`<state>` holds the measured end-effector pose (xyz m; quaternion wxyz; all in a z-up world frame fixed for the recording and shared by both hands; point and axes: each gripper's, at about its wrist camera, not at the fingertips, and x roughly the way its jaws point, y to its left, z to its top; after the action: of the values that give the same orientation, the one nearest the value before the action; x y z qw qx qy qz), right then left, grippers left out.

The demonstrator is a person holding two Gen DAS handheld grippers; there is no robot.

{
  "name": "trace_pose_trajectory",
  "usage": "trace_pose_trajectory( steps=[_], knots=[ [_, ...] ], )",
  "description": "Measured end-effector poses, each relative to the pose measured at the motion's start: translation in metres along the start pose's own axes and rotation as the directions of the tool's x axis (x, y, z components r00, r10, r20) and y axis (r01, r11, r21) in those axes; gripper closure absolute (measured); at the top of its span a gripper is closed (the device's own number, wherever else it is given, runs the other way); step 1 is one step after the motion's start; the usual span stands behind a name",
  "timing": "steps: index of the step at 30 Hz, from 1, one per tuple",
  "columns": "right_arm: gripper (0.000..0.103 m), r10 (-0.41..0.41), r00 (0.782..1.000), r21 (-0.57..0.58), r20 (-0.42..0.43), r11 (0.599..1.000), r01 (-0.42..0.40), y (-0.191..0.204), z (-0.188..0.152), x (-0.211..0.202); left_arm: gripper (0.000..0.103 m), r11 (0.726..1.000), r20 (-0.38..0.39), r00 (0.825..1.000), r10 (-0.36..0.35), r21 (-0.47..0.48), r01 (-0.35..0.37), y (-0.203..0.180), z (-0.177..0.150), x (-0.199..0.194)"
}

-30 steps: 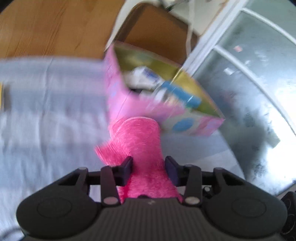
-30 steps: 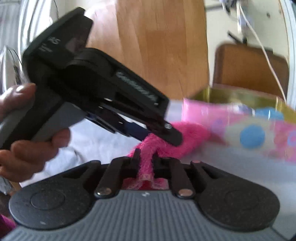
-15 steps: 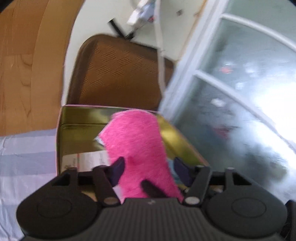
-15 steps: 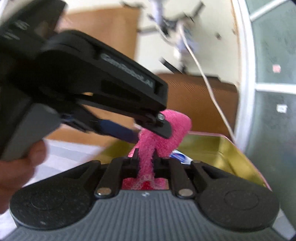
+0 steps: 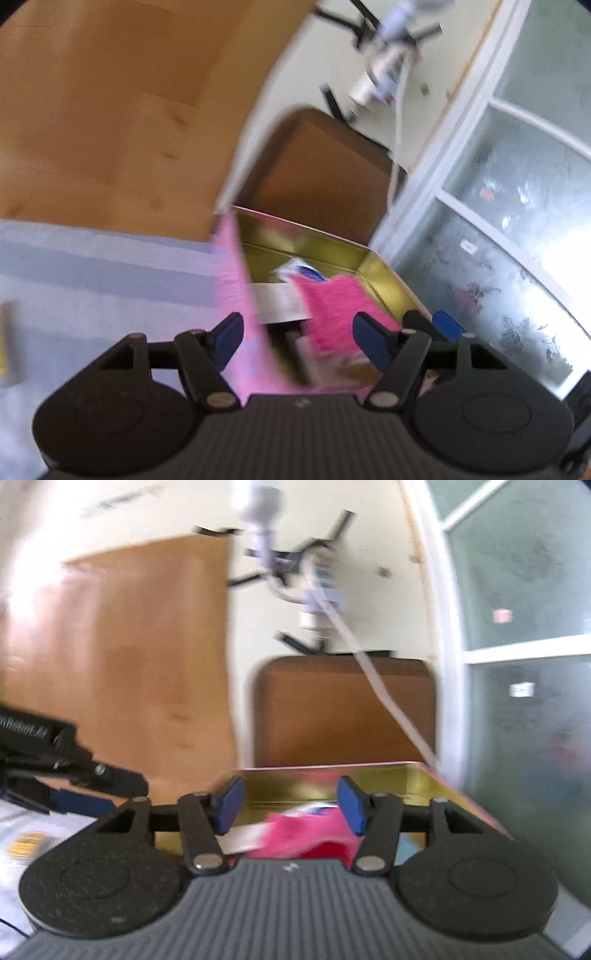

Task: Organize soft objects
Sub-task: 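Move the right gripper to the yellow card box and grasp it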

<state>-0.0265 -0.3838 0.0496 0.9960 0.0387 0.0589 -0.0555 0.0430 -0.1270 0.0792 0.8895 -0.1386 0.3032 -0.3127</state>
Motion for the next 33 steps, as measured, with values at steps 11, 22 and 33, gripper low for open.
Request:
trace_pose_trajectory(
  steps=[11, 22, 33],
  knots=[
    [0.043, 0.481, 0.823, 0.004, -0.302, 0.864, -0.503, 0.167, -0.014, 0.030, 0.030, 0.876, 0.029, 0.909, 0.416, -0.281, -0.392, 0.164, -0.051, -0.147],
    [0.042, 0.425, 0.724, -0.041, -0.543, 0.848, -0.528, 0.300, -0.057, 0.105, 0.030, 0.850, 0.041, 0.905, 0.424, -0.363, -0.382, 0.199, -0.050, -0.168],
    [0.043, 0.457, 0.725, -0.015, -0.515, 0.841, -0.541, 0.216, -0.068, 0.023, 0.030, 0.948, -0.127, 0.960, 0.251, -0.168, -0.270, 0.118, -0.056, -0.087]
  ],
)
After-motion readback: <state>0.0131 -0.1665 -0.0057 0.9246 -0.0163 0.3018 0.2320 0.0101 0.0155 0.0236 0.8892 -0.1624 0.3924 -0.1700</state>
